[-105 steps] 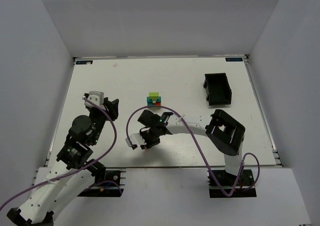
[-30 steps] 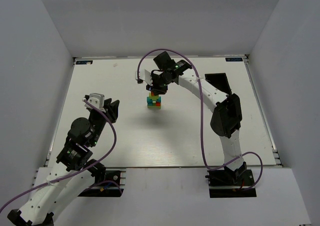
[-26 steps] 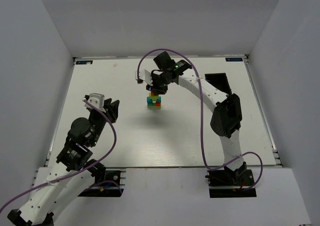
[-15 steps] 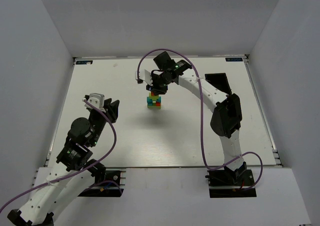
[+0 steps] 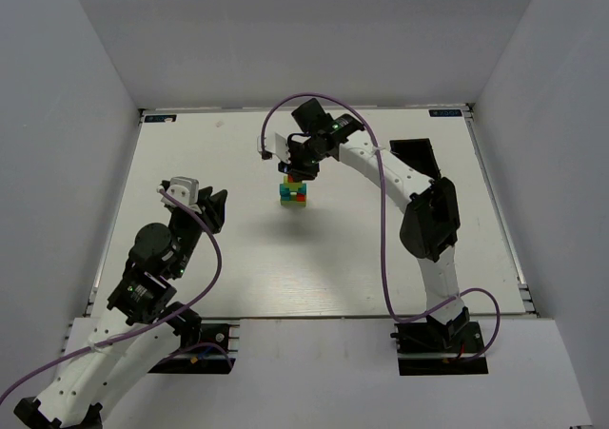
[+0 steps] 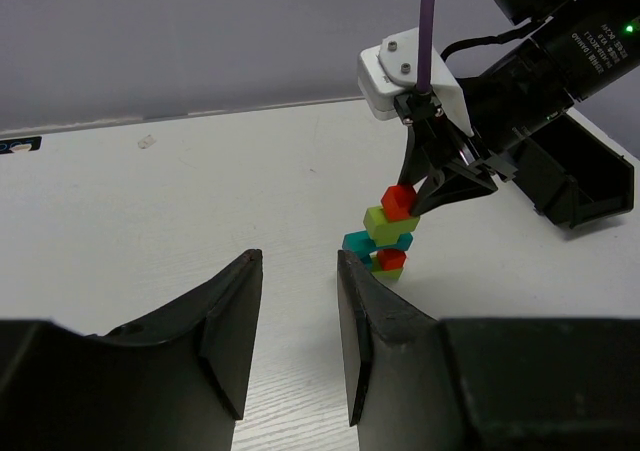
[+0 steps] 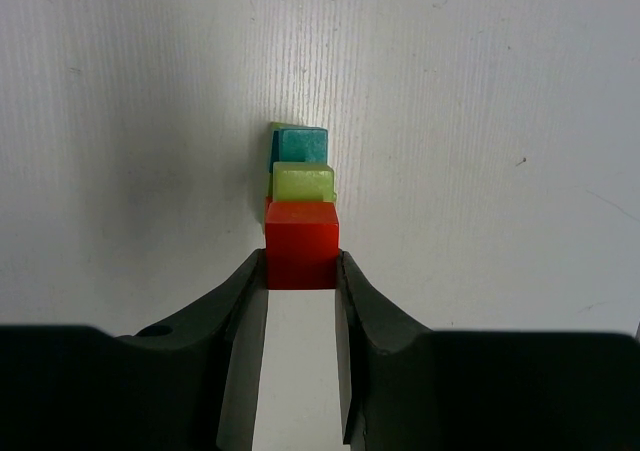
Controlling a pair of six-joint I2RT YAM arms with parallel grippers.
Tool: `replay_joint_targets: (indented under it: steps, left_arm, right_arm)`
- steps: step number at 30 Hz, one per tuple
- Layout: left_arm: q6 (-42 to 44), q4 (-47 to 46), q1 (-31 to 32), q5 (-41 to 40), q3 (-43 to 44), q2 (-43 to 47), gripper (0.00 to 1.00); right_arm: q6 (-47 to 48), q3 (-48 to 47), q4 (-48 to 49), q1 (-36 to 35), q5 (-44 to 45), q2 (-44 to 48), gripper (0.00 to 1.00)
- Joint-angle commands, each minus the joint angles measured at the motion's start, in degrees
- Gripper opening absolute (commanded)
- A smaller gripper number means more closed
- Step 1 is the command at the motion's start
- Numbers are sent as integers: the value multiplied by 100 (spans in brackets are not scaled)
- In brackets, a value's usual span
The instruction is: Build the wood block tower
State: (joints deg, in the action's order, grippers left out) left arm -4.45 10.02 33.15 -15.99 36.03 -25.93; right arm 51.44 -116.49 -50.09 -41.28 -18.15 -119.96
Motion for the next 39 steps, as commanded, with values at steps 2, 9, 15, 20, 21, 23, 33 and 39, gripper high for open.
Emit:
replay_joint_targets:
  steps: [2,9,15,20,21,23,33,39]
  left_arm:
    - [32,-79,-19,61,-26,-17,46]
    - [32,-79,-19,61,-26,-17,46]
    - [32,-79,-19,61,-26,-17,46]
    - [32,-79,-19,61,-26,-17,46]
    - [32,-79,-19,61,-26,-17,46]
    - [32,-79,-19,61,-26,-17,46]
    - [32,-79,-19,61,-26,-17,46]
    - [32,-79,-19,61,-26,-17,46]
  right_arm:
    - [33,-252,-81,-3,-48,-62,8]
    - [33,-260,-89,6,-48,-80,10]
    - [24,-252,-89,-12,-48,-80,17]
    - [24,-243,-80,-21,-13,-71,28]
    - [24,-252,-80,-12,-22,-71,28]
    - [33,-234,-80,-12,-22,-71,33]
    - [41,-199,-54,-12,-30,-36,45]
    - [33,-146,-36,-12,-22,-27,53]
